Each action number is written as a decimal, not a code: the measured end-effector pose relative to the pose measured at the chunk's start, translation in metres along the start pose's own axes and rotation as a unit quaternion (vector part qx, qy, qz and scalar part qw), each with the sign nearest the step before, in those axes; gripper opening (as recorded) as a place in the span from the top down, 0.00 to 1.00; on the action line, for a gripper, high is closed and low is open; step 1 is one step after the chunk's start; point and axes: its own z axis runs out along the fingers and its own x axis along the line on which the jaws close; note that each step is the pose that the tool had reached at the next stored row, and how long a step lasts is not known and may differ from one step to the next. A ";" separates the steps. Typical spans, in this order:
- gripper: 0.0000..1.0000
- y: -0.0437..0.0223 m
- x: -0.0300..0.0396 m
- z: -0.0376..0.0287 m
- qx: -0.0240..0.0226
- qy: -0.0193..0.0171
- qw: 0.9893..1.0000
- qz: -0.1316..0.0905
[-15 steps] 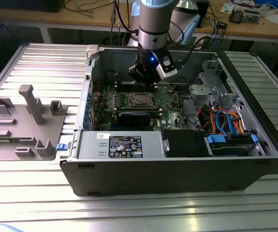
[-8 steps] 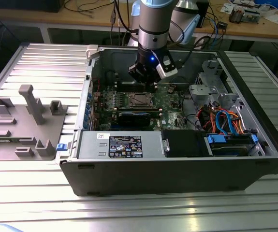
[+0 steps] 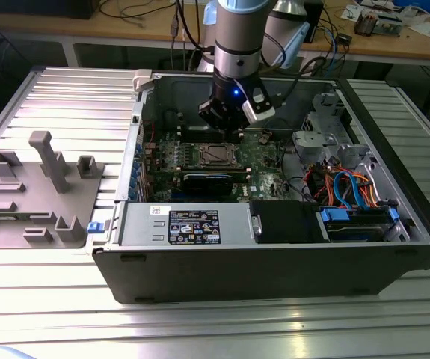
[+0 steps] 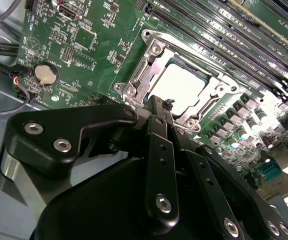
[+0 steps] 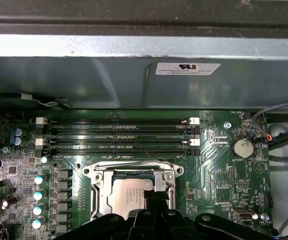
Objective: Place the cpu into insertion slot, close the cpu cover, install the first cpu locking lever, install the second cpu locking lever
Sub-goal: 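Install the second cpu locking lever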
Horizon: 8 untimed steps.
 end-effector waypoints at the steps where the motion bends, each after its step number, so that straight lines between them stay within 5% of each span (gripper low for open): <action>1: 0.89 -0.0001 0.0000 -0.0001 0.000 0.000 1.000 0.000; 8: 0.89 0.0000 -0.0002 -0.0017 0.000 0.000 1.000 0.000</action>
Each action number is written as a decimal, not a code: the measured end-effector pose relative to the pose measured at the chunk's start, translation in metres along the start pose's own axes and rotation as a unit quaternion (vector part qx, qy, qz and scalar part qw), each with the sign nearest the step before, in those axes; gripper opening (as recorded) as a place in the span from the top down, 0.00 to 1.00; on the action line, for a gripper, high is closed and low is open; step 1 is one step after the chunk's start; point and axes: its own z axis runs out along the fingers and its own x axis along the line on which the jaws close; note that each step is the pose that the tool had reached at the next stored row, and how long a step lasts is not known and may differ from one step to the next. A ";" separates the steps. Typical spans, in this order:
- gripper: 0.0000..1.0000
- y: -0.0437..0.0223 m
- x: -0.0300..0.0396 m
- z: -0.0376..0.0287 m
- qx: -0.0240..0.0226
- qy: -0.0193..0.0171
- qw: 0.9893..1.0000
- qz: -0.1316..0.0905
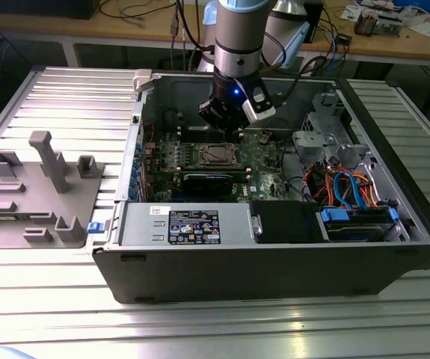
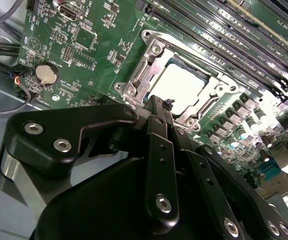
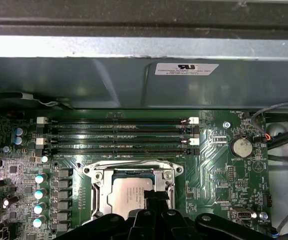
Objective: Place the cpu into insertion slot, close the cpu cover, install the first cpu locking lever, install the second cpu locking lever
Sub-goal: 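Install the second cpu locking lever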
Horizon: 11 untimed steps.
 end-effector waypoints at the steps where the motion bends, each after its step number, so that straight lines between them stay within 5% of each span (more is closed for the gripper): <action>1: 0.89 -0.0001 0.0000 -0.0001 0.000 0.000 1.000 0.000; 11: 0.89 -0.0035 0.0000 -0.0005 0.000 0.000 1.000 0.000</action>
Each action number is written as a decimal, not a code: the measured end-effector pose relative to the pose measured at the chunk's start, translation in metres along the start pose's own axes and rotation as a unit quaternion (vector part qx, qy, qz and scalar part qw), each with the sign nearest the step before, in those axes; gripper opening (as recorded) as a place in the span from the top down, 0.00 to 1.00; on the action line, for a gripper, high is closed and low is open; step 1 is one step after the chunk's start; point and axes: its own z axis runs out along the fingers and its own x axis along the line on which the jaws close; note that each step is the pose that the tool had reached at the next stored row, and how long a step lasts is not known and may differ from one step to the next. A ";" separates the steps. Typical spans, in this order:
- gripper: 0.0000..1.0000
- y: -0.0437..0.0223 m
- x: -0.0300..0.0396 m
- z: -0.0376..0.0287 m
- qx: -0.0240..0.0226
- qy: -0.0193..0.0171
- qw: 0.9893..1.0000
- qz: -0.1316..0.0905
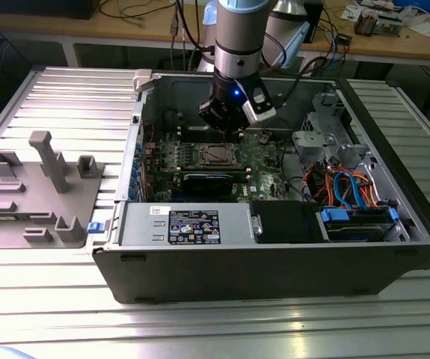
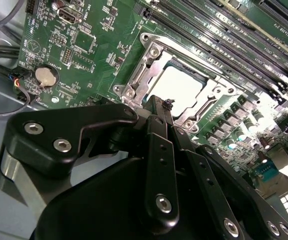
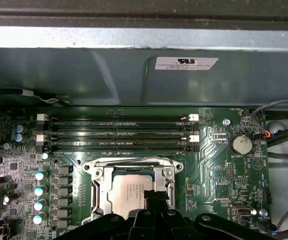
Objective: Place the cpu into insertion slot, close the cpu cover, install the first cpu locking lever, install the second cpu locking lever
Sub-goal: 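Install the second cpu locking lever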
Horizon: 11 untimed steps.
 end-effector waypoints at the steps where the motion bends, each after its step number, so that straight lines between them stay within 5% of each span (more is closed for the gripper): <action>1: 0.89 -0.0004 0.0000 0.0000 0.000 0.000 1.000 0.000; 11: 0.89 -0.0051 0.0000 -0.0005 0.000 0.000 1.000 0.000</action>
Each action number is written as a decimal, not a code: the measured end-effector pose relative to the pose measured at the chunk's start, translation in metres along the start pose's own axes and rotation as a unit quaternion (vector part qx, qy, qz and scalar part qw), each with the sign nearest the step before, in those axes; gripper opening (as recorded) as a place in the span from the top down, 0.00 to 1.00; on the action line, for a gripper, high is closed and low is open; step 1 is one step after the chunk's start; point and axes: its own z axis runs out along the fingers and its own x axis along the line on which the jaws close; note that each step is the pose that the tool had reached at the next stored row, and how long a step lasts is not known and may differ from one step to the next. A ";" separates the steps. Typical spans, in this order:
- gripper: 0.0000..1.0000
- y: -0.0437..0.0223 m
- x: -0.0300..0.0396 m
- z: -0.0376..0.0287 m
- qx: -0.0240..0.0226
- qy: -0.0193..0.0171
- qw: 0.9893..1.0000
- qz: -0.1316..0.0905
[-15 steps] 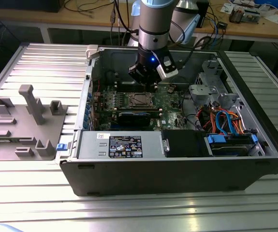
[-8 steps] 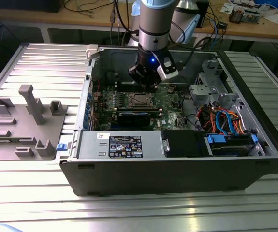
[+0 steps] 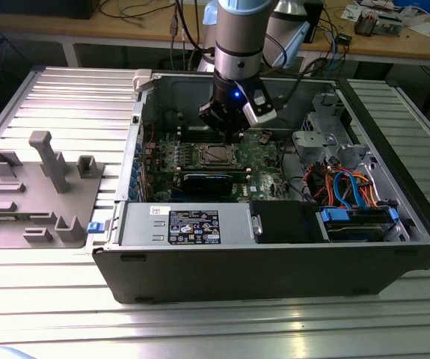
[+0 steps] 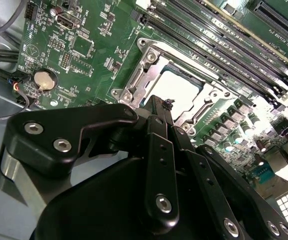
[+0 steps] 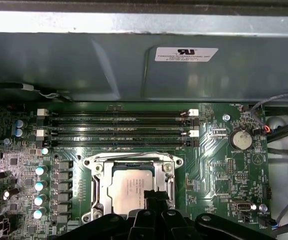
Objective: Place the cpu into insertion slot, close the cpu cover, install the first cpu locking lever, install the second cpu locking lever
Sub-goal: 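Install the second cpu locking lever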
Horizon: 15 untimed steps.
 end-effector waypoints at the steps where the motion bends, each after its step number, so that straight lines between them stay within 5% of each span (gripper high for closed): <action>1: 0.89 -0.0003 0.0000 0.0000 0.000 0.000 1.000 0.000; 15: 0.89 -0.0006 -0.0001 -0.0030 0.000 0.000 1.000 0.000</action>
